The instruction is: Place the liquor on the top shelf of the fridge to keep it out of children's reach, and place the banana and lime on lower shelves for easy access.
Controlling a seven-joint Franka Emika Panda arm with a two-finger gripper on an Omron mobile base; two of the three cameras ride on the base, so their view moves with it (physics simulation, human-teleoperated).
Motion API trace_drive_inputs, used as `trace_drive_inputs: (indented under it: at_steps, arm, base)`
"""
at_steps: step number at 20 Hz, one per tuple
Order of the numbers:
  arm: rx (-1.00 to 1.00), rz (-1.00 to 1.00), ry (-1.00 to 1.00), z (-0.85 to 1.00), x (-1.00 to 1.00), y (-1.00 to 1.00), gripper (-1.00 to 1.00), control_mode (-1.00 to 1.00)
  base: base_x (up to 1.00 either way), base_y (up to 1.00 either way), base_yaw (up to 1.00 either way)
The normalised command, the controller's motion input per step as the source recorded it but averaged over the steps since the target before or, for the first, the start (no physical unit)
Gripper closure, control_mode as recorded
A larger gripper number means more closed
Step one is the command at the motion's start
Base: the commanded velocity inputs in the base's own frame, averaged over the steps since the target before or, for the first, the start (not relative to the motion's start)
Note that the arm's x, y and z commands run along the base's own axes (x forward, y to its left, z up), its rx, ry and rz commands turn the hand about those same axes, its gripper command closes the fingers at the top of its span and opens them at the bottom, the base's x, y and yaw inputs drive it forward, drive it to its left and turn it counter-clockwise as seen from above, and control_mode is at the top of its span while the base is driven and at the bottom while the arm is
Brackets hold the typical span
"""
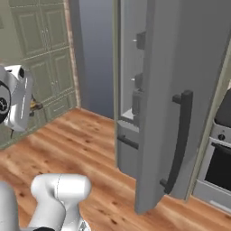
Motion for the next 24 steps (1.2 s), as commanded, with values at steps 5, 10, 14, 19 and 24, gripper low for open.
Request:
trace_drive_inputs:
  at_steps: [5,10,14,19,24]
  arm:
    - [0.00,0.00,0.00,0.00,0.00,0.00,1.00,1.00]
    - [0.00,0.00,0.00,0.00,0.00,0.00,1.00,1.00]
    - [0.00,0.00,0.00,0.00,0.00,0.00,1.00,1.00]
    - [0.00,0.00,0.00,0.00,0.00,0.00,1.00,1.00]
    - [0.00,0.00,0.00,0.00,0.00,0.00,1.00,1.00]
  base:
    - [0.11,0.56,-0.57]
    - [0.28,0.51,-0.57]
    - [0.39,0.71,-0.45]
    - [0.57,0.33,-0.19]
    - [0.76,-0.03,-0.06]
